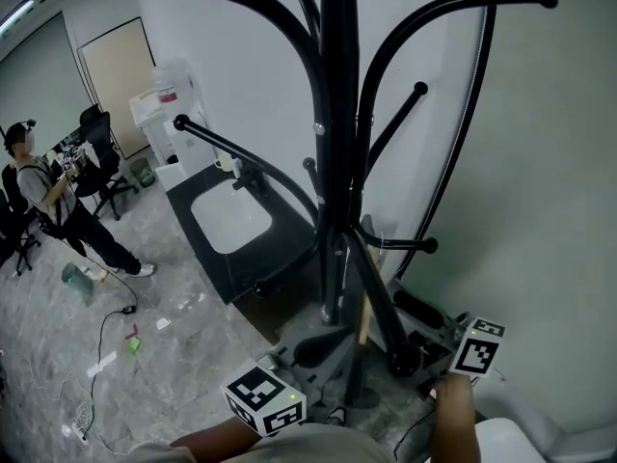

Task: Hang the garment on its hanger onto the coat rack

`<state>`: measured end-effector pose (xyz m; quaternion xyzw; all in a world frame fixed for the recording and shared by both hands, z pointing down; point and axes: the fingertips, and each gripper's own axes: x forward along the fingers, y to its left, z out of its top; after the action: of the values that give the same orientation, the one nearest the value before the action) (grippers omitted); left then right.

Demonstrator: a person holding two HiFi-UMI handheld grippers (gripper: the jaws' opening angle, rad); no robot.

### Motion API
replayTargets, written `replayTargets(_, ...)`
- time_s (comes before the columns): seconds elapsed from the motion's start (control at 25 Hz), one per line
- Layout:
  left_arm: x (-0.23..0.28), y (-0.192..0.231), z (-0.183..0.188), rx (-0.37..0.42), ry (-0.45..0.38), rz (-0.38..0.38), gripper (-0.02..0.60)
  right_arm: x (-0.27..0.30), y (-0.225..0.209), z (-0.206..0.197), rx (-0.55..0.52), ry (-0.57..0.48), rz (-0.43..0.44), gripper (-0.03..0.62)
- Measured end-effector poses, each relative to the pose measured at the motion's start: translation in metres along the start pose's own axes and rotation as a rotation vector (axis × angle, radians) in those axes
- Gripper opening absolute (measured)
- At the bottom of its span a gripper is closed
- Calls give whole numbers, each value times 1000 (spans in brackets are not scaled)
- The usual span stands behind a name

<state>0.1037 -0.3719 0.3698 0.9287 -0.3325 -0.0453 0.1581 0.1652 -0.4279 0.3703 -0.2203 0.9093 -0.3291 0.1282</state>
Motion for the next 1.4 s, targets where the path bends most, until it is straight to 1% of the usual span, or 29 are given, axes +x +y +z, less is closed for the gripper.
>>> replayTargets(0.16,2,-4,1,5,2,-11,6,-6,7,2,-2,-33,1,213)
replayTargets(0.2,2,-6,1,7,3,-16,6,-7,9,3,-6,-44,-4,196)
replayTargets(0.24,3,-7,1,9,3,-19,6,-9,12,3,-12,-54,-12,154)
replayTargets(0.36,2,-10,1,14,6,-23,6,-14,21,-1,-42,-75,-53,75)
replayTargets(0.48,2,-11,3,29,13,-24,6,-17,32,-7,-110,-77,-115,41)
replayTargets(0.6,2,-13,5,41,14,-22,6,-18,44,-20,-217,-37,-172,17)
replayTargets(0.68,1,-13,4,44,17,-20,6,-16,49,-30,-260,-9,-188,17)
replayTargets(0.92,-4,-15,2,54,23,-19,6,-16,57,-39,-297,-4,-198,15)
replayTargets(1.12,-8,-15,3,55,19,-19,6,-16,61,-38,-281,-24,-187,15)
replayTargets(1.4,-11,-15,2,51,16,-20,6,-16,60,-39,-267,-25,-181,15)
